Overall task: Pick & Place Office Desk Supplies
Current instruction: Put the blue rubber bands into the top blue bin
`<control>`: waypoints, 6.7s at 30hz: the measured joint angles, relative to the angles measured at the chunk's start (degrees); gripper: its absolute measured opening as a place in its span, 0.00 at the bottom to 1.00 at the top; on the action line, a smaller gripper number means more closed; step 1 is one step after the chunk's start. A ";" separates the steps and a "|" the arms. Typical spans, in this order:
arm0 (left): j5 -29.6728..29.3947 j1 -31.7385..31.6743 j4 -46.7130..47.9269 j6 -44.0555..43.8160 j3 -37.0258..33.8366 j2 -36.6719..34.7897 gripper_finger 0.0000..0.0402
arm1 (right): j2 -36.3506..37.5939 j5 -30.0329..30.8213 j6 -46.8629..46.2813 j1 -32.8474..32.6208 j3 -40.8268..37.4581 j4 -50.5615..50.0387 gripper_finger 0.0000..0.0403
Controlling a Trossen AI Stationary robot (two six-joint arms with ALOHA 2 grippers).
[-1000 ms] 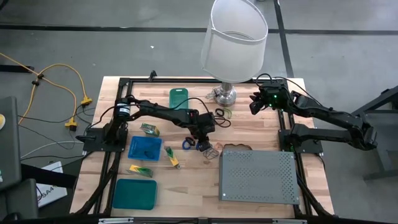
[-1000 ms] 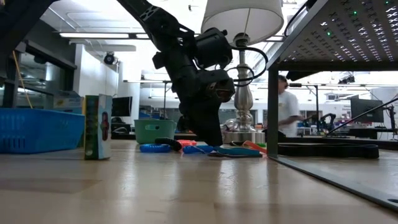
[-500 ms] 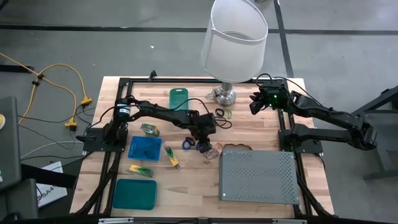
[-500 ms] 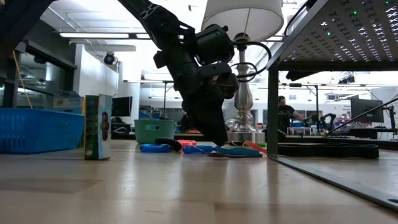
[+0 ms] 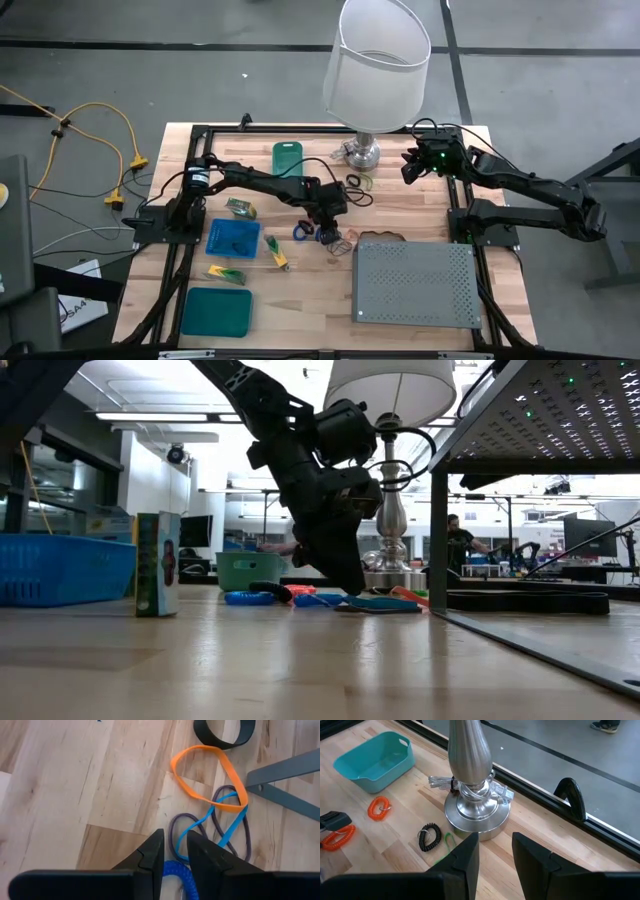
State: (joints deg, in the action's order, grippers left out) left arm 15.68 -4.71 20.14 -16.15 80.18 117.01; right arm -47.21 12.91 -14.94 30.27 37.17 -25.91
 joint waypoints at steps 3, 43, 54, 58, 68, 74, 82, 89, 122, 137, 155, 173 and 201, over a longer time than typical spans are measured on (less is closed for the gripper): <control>0.22 0.32 0.01 -0.14 0.03 0.00 0.20 | 0.00 0.00 0.00 0.01 0.00 0.00 0.26; -9.76 8.09 1.08 21.02 0.07 -1.97 0.20 | 0.01 -0.02 0.01 0.00 -0.02 0.00 0.26; -11.72 8.02 1.05 27.33 0.06 -1.97 0.20 | 0.01 -0.02 0.00 0.01 -0.02 0.00 0.26; -11.77 8.17 1.68 26.88 0.04 -1.97 0.20 | 0.01 -0.01 0.01 0.01 -0.02 0.00 0.26; -13.76 9.44 1.89 29.62 0.04 -1.97 0.20 | 0.01 -0.02 0.01 0.00 -0.02 0.00 0.26; -14.52 9.38 1.61 31.17 0.04 -1.55 0.20 | 0.01 -0.02 0.02 0.01 -0.02 0.00 0.26; -14.39 9.40 0.49 32.18 -0.07 -0.11 0.20 | 0.01 0.00 0.01 0.01 -0.02 -0.02 0.26; -14.36 9.39 0.28 31.93 -0.04 -0.11 0.20 | -0.01 0.00 0.00 0.01 -0.02 0.00 0.26; -14.34 9.40 0.42 31.48 -0.02 -0.38 0.00 | -0.01 0.00 0.00 -0.01 -0.02 0.00 0.26; -13.68 9.39 0.72 29.20 0.07 -1.84 0.00 | -0.01 -0.01 0.01 0.01 -0.02 0.00 0.26; -12.40 12.82 5.68 19.09 0.07 -1.84 0.00 | 0.00 -0.01 0.02 0.01 -0.02 0.00 0.26; -12.97 18.25 6.02 11.19 0.11 -1.84 0.00 | -0.01 -0.02 0.02 0.01 -0.02 0.00 0.26; -15.45 22.08 6.43 7.70 0.15 -1.86 0.05 | -0.01 -0.01 0.01 0.01 -0.02 0.00 0.26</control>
State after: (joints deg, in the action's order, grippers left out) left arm 0.23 17.37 26.57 -8.45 80.34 115.15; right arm -47.21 12.90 -14.93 30.28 37.15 -25.91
